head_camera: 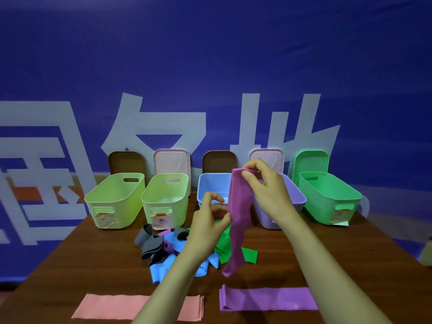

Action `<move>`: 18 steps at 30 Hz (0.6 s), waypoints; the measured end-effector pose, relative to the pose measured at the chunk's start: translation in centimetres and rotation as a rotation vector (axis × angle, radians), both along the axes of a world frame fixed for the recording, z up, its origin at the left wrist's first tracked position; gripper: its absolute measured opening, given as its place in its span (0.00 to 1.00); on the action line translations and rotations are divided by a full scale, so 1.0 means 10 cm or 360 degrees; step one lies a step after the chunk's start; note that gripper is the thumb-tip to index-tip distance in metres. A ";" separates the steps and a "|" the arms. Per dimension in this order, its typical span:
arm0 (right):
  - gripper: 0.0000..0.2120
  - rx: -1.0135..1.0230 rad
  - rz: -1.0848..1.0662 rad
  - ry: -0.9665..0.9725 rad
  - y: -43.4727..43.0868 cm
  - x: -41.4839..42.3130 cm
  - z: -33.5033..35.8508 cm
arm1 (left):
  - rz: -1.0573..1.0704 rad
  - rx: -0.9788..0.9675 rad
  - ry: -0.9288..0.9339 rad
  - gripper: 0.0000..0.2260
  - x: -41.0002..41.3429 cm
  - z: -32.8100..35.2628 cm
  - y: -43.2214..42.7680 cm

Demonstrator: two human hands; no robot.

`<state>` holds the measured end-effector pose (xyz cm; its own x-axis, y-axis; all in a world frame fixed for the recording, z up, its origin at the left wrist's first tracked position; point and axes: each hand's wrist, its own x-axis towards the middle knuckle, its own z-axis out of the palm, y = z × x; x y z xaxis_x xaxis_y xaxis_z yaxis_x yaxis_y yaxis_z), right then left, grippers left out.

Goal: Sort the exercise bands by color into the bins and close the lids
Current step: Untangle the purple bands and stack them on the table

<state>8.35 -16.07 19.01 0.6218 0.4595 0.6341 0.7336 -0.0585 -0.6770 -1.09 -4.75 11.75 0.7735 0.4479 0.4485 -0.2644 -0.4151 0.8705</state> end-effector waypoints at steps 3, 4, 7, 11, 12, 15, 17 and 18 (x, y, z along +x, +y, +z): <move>0.02 -0.0008 -0.0061 0.0078 0.04 0.08 -0.06 | 0.0081 0.0085 -0.0045 0.12 0.03 -0.04 0.04; 0.01 0.0004 -0.0082 0.0120 0.04 0.11 -0.08 | 0.0102 0.0060 -0.0065 0.12 0.04 -0.06 0.05; 0.05 0.0062 -0.0130 0.0166 0.05 0.17 -0.11 | 0.0098 -0.0175 -0.0099 0.09 0.09 -0.09 0.07; 0.10 0.0021 -0.0164 0.0106 0.05 0.22 -0.15 | 0.0083 -0.0544 -0.0140 0.07 0.14 -0.07 0.07; 0.12 -0.0023 -0.0181 0.0057 0.05 0.23 -0.17 | 0.0106 -0.0552 -0.0141 0.07 0.16 -0.06 0.08; 0.17 -0.0200 -0.0268 -0.0076 0.07 0.27 -0.31 | 0.0204 -0.0532 -0.0154 0.06 0.20 -0.08 0.11; 0.14 -0.0328 -0.0360 -0.0117 0.08 0.30 -0.44 | 0.0295 -0.0510 -0.0176 0.05 0.22 -0.08 0.13; 0.11 -0.0382 -0.0409 -0.0148 0.09 0.30 -0.51 | 0.0340 -0.0495 -0.0189 0.05 0.23 -0.07 0.13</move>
